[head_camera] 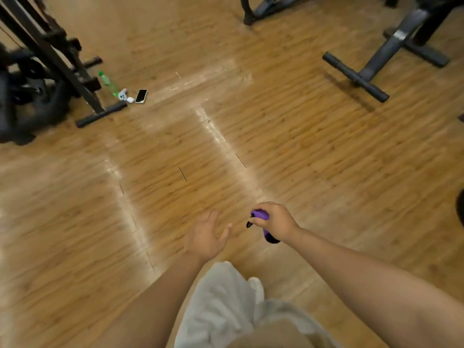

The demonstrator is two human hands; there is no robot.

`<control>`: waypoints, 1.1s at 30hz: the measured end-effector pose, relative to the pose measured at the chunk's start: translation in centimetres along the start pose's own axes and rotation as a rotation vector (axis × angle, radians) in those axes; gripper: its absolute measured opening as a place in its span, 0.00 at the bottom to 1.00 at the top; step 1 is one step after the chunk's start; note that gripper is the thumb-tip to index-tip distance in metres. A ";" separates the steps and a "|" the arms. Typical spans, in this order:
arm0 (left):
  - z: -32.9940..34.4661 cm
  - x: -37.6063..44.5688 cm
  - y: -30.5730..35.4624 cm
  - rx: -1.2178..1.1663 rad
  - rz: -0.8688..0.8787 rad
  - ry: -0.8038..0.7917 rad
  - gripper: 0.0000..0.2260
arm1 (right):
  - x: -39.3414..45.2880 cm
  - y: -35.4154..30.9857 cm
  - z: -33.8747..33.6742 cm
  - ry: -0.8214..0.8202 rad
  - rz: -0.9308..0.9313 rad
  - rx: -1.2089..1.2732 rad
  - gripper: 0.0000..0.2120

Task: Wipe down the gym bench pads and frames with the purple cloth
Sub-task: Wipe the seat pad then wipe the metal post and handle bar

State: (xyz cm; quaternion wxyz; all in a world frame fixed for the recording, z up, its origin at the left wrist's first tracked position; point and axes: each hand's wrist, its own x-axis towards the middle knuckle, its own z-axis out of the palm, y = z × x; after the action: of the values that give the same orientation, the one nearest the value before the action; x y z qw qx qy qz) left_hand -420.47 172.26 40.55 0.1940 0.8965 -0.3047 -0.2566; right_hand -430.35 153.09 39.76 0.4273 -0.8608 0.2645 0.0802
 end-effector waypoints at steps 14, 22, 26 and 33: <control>-11.9 34.9 -2.1 0.091 -0.072 -0.103 0.26 | 33.5 -3.1 -15.2 -0.200 0.118 -0.352 0.11; -19.3 52.3 0.7 0.025 0.009 -0.098 0.28 | 52.0 -8.6 -22.4 -0.132 0.027 -0.182 0.13; -22.6 62.6 1.8 0.021 -0.004 -0.075 0.25 | 62.8 -7.9 -26.1 -0.138 0.043 -0.114 0.10; -32.0 79.7 7.6 0.008 0.006 -0.034 0.24 | 80.3 -11.5 -36.6 -0.163 -0.065 -0.084 0.11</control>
State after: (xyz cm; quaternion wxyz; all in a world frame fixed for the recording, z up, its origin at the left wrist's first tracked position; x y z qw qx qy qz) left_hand -350.98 121.31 42.49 0.1859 0.8919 -0.3116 -0.2700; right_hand -359.49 99.23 41.30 0.4131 -0.8768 0.1974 0.1471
